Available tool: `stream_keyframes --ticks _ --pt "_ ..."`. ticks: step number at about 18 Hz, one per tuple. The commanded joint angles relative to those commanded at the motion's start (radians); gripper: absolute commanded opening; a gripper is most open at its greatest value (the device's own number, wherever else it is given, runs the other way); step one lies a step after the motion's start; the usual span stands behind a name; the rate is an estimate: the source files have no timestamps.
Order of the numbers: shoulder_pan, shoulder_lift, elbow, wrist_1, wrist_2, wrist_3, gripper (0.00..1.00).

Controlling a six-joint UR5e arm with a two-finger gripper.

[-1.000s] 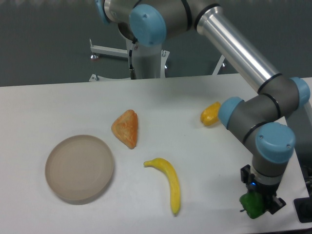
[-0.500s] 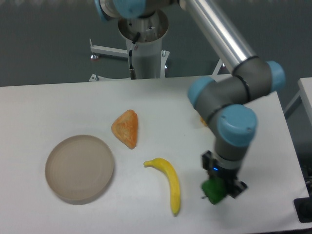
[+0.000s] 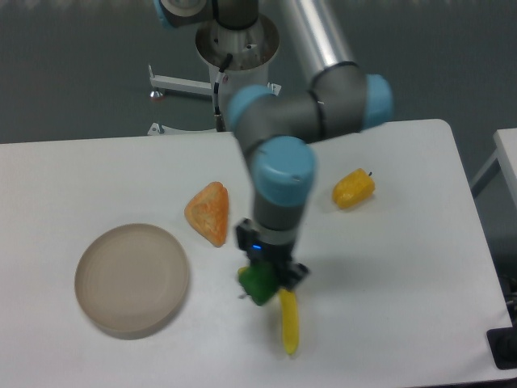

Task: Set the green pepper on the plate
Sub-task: 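Carry the green pepper over the banana toward the beige plate, then lower the green pepper onto the plate and open the gripper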

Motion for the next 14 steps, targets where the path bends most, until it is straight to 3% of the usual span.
stream_keyframes --ticks 4,9,14 --pt "-0.084 0.018 -0.091 0.138 -0.008 -0.143 0.33" --pt "-0.141 0.008 -0.123 0.158 -0.005 -0.276 0.33" --pt "-0.169 -0.008 -0.192 0.246 -0.008 -0.289 0.33"
